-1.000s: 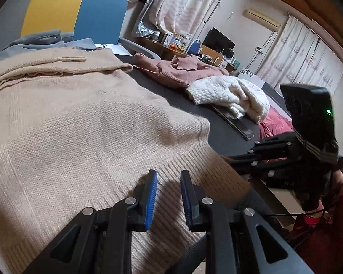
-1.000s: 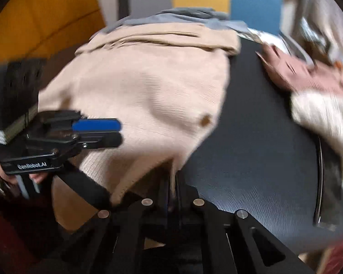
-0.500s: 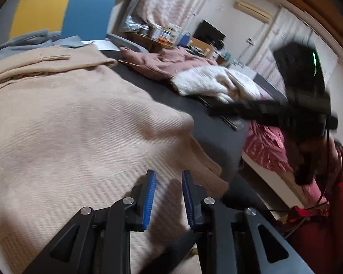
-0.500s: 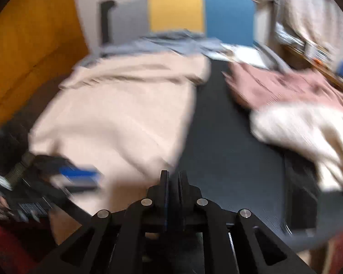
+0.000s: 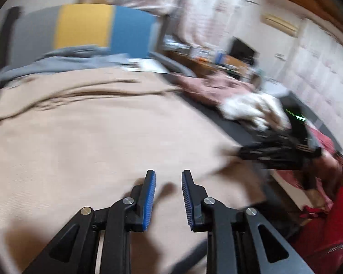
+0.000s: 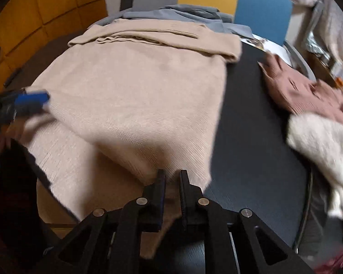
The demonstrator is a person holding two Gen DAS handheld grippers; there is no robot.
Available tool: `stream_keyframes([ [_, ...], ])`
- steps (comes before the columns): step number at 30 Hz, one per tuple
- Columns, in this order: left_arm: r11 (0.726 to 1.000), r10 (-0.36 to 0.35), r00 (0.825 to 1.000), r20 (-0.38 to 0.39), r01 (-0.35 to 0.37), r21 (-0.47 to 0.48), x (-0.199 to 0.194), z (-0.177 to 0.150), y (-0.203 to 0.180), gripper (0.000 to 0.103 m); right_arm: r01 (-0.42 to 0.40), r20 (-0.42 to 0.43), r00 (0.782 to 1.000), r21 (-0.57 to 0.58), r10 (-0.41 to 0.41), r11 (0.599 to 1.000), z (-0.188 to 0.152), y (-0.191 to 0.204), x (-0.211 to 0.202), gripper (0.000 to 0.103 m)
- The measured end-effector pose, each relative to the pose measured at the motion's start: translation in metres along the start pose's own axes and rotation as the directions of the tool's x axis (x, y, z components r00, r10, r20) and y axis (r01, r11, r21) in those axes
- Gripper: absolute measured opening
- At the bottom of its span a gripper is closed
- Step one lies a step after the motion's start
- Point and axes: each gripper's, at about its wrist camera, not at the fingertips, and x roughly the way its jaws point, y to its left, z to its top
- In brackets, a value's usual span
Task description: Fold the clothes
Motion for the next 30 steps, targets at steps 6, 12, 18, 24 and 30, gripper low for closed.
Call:
stream_keyframes([
  [6, 0.981, 0.106, 0.994, 0.029, -0.1, -0.165, -0.051, -0.025, 0.057, 0.023, -0.118, 0.105, 0.985, -0.144, 0.134, 0.983, 0.01, 0.041, -0.033, 0.058],
  [12, 0.952, 0.142, 0.99, 0.006, -0.135, -0.274, -0.102, -0.064, 0.091, 0.023, -0.133, 0.02, 0.988, -0.39, 0.153, 0.911, 0.002, 0.102, -0.021, 0.058],
  [18, 0.948, 0.134, 0.983, -0.127, -0.164, -0.272, -0.093, -0.09, 0.092, 0.023, -0.1, -0.085, 0.994, -0.407, 0.071, 0.908, -0.004, 0.109, 0.004, 0.058],
  [24, 0.94, 0.179, 0.976, -0.121, -0.206, -0.271, -0.086, -0.095, 0.084, 0.023, -0.092, -0.083, 0.994, -0.365, 0.066, 0.926, -0.004, 0.103, 0.002, 0.009],
  [30, 0.946, 0.12, 0.982, -0.148, -0.159, -0.283, -0.096, -0.093, 0.085, 0.004, -0.194, -0.104, 0.98, -0.292, 0.171, 0.937, 0.003, 0.09, -0.021, 0.008],
])
